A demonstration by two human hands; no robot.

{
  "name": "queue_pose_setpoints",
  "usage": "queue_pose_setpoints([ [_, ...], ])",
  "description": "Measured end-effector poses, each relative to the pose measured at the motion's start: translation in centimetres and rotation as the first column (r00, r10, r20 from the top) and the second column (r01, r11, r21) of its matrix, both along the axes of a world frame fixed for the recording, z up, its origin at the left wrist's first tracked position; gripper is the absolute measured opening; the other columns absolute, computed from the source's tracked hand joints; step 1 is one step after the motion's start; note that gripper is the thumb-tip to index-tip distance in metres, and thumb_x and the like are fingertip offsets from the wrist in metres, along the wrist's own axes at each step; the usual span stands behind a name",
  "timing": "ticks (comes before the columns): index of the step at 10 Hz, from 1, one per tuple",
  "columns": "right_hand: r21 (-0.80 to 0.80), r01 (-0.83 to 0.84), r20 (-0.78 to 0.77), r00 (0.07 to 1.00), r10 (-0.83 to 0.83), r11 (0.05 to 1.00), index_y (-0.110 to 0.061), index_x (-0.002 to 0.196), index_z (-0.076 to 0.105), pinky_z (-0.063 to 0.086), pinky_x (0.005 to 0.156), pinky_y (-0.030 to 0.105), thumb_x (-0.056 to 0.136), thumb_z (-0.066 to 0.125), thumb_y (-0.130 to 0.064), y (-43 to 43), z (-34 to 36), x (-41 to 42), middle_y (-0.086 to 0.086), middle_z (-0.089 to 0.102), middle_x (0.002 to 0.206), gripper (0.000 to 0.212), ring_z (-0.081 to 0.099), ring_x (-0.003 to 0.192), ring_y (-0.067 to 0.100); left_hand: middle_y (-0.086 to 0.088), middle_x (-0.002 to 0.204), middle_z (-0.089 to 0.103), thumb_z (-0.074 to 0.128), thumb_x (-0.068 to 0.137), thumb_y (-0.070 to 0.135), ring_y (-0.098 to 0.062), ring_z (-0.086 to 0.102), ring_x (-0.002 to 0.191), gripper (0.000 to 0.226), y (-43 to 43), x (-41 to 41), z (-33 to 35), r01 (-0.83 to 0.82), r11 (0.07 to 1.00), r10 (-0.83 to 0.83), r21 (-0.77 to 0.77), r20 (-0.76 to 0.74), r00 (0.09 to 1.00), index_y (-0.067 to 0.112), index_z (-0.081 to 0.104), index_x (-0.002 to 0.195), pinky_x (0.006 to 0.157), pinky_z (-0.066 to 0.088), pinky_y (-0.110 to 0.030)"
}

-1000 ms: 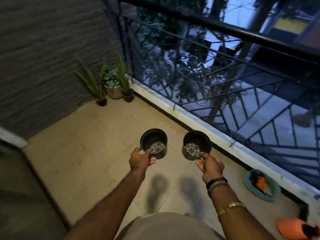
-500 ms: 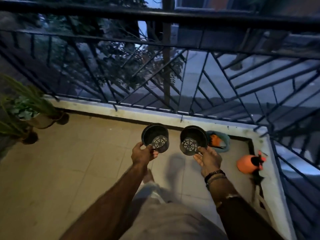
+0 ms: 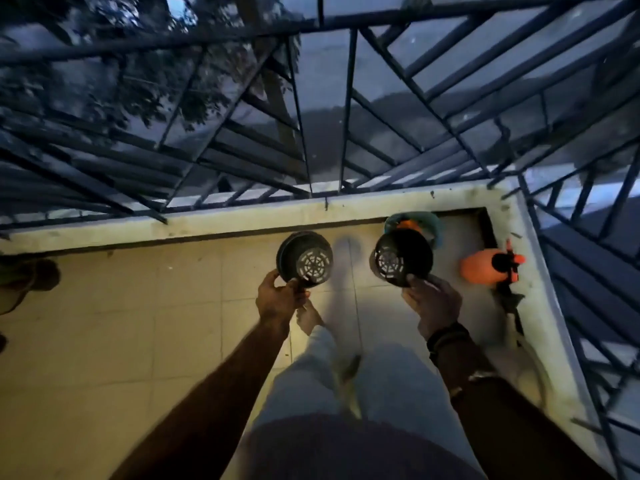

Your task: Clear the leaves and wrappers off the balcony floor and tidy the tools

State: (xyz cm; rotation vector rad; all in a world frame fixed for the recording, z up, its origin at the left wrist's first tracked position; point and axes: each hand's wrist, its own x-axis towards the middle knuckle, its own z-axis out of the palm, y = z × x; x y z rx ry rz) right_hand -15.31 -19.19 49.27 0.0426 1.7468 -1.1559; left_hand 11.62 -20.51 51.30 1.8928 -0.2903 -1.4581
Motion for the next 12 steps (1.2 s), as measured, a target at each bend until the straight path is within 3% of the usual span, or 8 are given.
queue_pose_setpoints([
  [2, 0.12, -0.02, -0.034, 0.999, 0.025, 0.993, 0.002, 0.108, 0.071, 0.06, 0.067, 0.033, 0.081, 0.081, -0.003, -5.4, -8.4, -1.2, 0.021, 0.074, 0.101, 0.029, 0.073, 0.085, 0.033, -0.022, 0.085, 0.071, 0.066, 0.091, -0.003, -0.039, 0.07, 0.075, 0.039, -4.8, -1.4, -8.7, -0.017, 0.997, 0.012, 0.078, 0.061, 0.998, 0.009, 0.057, 0.128, 0.069, 0.06, -0.044],
  [3, 0.175, -0.06, -0.074, 0.994, 0.074, 0.983, 0.001, 0.105, 0.074, 0.064, 0.072, 0.041, 0.078, 0.084, -0.007, -8.7, -16.4, -1.6, 0.017, 0.076, 0.095, 0.029, 0.073, 0.089, 0.033, -0.012, 0.067, 0.07, 0.066, 0.092, -0.002, -0.024, 0.067, 0.054, 0.04, -6.8, -2.5, -16.9, -0.065, 0.993, 0.057, 0.094, 0.085, 0.995, 0.004, 0.054, 0.13, 0.057, 0.059, -0.033],
  [4, 0.216, -0.092, -0.097, 0.989, 0.115, 0.972, -0.001, 0.104, 0.075, 0.064, 0.076, 0.048, 0.078, 0.084, -0.008, -10.5, -22.2, -2.0, 0.018, 0.076, 0.093, 0.029, 0.074, 0.088, 0.034, -0.014, 0.069, 0.07, 0.066, 0.093, -0.001, -0.02, 0.068, 0.055, 0.041, -7.7, -3.2, -23.1, -0.113, 0.985, 0.1, 0.129, 0.1, 0.99, 0.002, 0.052, 0.132, 0.057, 0.06, -0.031],
  [6, 0.278, -0.104, -0.089, 0.987, 0.134, 0.955, 0.003, 0.105, 0.072, 0.064, 0.069, 0.041, 0.083, 0.078, 0.0, -13.7, -35.6, -2.7, 0.025, 0.075, 0.093, 0.023, 0.071, 0.074, 0.03, -0.02, 0.093, 0.071, 0.066, 0.094, 0.005, -0.028, 0.071, 0.072, 0.047, -10.3, -4.8, -37.2, -0.192, 0.958, 0.164, 0.214, 0.145, 0.976, 0.01, 0.052, 0.138, 0.067, 0.061, -0.035],
  [7, 0.299, -0.204, -0.136, 0.958, 0.253, 0.932, -0.001, 0.106, 0.074, 0.059, 0.06, 0.026, 0.084, 0.079, -0.005, -15.8, -41.6, -2.5, 0.017, 0.076, 0.092, 0.022, 0.074, 0.076, 0.024, -0.024, 0.109, 0.068, 0.063, 0.096, 0.002, -0.027, 0.072, 0.076, 0.053, -13.2, -5.2, -43.0, -0.192, 0.957, 0.173, 0.217, 0.106, 0.979, 0.012, 0.047, 0.145, 0.067, 0.063, -0.031],
  [9, 0.262, -0.169, -0.191, 0.956, 0.223, 0.95, -0.004, 0.102, 0.076, 0.064, 0.07, 0.035, 0.083, 0.081, -0.01, -19.9, -48.9, -1.3, 0.009, 0.076, 0.091, 0.021, 0.075, 0.083, 0.023, -0.023, 0.124, 0.063, 0.061, 0.095, -0.001, -0.028, 0.073, 0.09, 0.056, -18.7, -5.9, -49.5, -0.226, 0.959, 0.215, 0.171, 0.083, 0.973, 0.018, 0.045, 0.146, 0.072, 0.064, -0.033],
  [11, 0.276, -0.14, -0.253, 0.944, 0.213, 0.951, -0.01, 0.104, 0.076, 0.065, 0.07, 0.036, 0.083, 0.081, -0.014, -20.7, -52.5, -1.2, 0.001, 0.075, 0.085, 0.022, 0.075, 0.079, 0.018, -0.027, 0.129, 0.062, 0.056, 0.095, -0.005, -0.038, 0.069, 0.107, 0.053, -20.1, -5.7, -53.6, -0.069, 0.967, 0.064, 0.245, 0.027, 0.998, 0.01, 0.045, 0.145, 0.074, 0.063, -0.034],
  [12, 0.297, -0.114, -0.232, 0.955, 0.187, 0.948, -0.01, 0.107, 0.075, 0.065, 0.073, 0.038, 0.085, 0.079, -0.013, -20.5, -52.5, -0.9, 0.001, 0.075, 0.085, 0.023, 0.075, 0.079, 0.018, -0.028, 0.128, 0.062, 0.052, 0.098, -0.001, -0.037, 0.069, 0.108, 0.05, -20.3, -5.2, -53.9, -0.142, 0.942, 0.157, 0.303, -0.027, 0.987, 0.008, 0.042, 0.146, 0.076, 0.063, -0.035],
])
